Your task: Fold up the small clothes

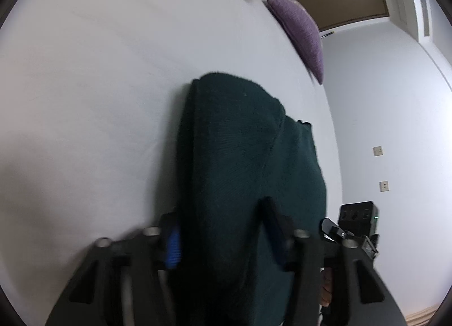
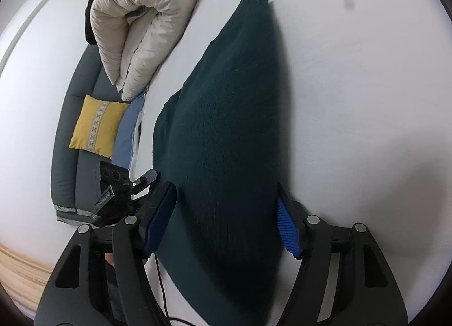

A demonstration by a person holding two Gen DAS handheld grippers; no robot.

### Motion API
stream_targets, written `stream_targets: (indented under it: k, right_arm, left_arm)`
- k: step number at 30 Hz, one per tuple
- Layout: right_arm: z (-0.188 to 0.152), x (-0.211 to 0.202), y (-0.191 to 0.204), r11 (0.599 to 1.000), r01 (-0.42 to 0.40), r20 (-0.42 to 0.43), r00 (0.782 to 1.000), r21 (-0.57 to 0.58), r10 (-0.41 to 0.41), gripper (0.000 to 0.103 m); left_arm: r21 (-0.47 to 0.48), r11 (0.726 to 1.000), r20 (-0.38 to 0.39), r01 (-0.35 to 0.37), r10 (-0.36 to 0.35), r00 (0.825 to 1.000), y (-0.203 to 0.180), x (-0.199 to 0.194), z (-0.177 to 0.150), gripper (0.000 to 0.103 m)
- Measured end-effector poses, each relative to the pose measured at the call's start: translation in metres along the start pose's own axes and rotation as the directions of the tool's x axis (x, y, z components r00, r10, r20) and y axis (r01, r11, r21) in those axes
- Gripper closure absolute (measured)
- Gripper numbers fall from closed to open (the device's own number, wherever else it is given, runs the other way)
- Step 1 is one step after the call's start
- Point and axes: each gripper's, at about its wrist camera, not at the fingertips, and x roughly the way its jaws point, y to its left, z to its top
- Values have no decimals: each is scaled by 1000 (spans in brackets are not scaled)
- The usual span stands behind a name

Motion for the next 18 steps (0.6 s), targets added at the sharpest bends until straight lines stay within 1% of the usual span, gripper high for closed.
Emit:
stream_targets:
  k: [1,2,6,9,11,14,18]
  right_arm:
    - [1,4,2,1000,9,-2,1000,-1,-9,39]
    - [3,7,4,1000,25,-3,1000,-5,-25,43]
    - [5,11,13,996,85,9,996,-22,-85,54]
    - [-1,2,20,994,104,34,994,-42,-103,60]
    - [-7,-7,29,994,102,53,994,-49,-100,62]
    - [-22,-24,52,991,101,71,993,-86,-96,62]
    - [-54,-55,83,988,79,83,994,-131,-69,62]
  left_arm:
    - [2,1000,0,-5,5,1000,-3,5,1,63]
    - [5,1000,2,-12,12,1000,-5,8,1,68]
    - [24,999,6,-34,33,999,-17,6,-3,76]
    - [31,999,19,-26,26,999,-26,-7,-9,78]
    - [56,998,32,-22,20,999,-39,-20,-17,78]
    - [109,994,45,-19,14,999,-64,-40,-40,78]
    - [151,988,54,-1,-7,999,-87,-71,-75,78]
